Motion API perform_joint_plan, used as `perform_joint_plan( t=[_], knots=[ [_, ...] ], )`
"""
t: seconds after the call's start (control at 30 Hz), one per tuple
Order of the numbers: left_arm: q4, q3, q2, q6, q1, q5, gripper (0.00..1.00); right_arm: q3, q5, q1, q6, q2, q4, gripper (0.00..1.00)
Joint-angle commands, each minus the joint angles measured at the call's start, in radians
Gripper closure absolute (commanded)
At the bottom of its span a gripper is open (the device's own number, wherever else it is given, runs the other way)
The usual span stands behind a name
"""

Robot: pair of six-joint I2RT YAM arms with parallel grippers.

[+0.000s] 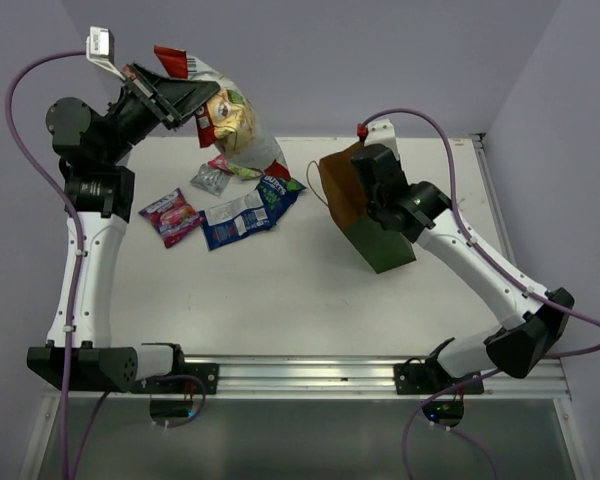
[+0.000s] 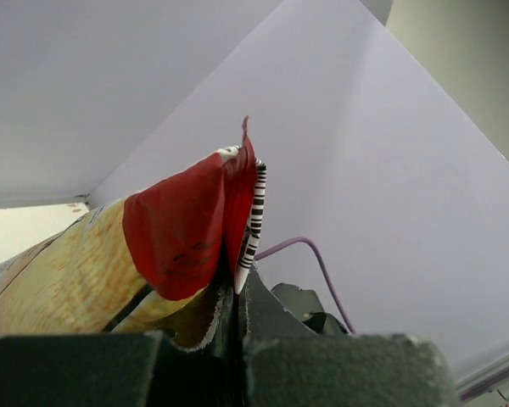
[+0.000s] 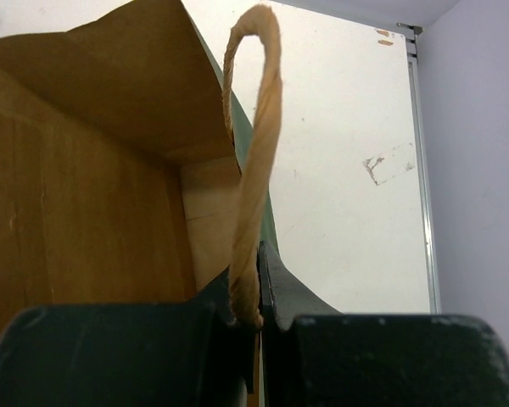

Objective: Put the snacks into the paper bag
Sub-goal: Place the snack in the paper bag.

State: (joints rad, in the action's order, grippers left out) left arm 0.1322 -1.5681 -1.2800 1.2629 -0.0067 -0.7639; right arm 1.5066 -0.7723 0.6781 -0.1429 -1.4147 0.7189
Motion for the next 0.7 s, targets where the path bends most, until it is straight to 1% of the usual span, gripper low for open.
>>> perform_joint_plan(
  t=[0.0, 0.23, 0.47, 0.6, 0.67],
  knots=[
    [0.116, -0.076, -0.012, 0.041, -0.044, 0.055, 1.0, 0.047, -0.053, 0.015, -0.03, -0.007, 0.01, 1.0],
    [0.145, -0.113, -0.053, 0.021, -0.145, 0.113, 1.0, 0.058, -0.05, 0.038, -0.049, -0.027, 0.033, 1.0],
    [0.196, -0.148, -0.14, 0.006, -0.24, 0.11, 1.0, 0.067, -0.016, 0.044, -0.086, -0.027, 0.05, 1.0],
    [0.188, -0.223, -0.214, -0.022, -0.288, 0.103, 1.0, 0.06, -0.002, 0.044, -0.099, -0.023, 0.053, 1.0],
    [0.181, -0.236, -0.229, -0.042, -0.314, 0.101, 1.0, 0.058, 0.001, 0.044, -0.106, -0.021, 0.056, 1.0]
  ],
)
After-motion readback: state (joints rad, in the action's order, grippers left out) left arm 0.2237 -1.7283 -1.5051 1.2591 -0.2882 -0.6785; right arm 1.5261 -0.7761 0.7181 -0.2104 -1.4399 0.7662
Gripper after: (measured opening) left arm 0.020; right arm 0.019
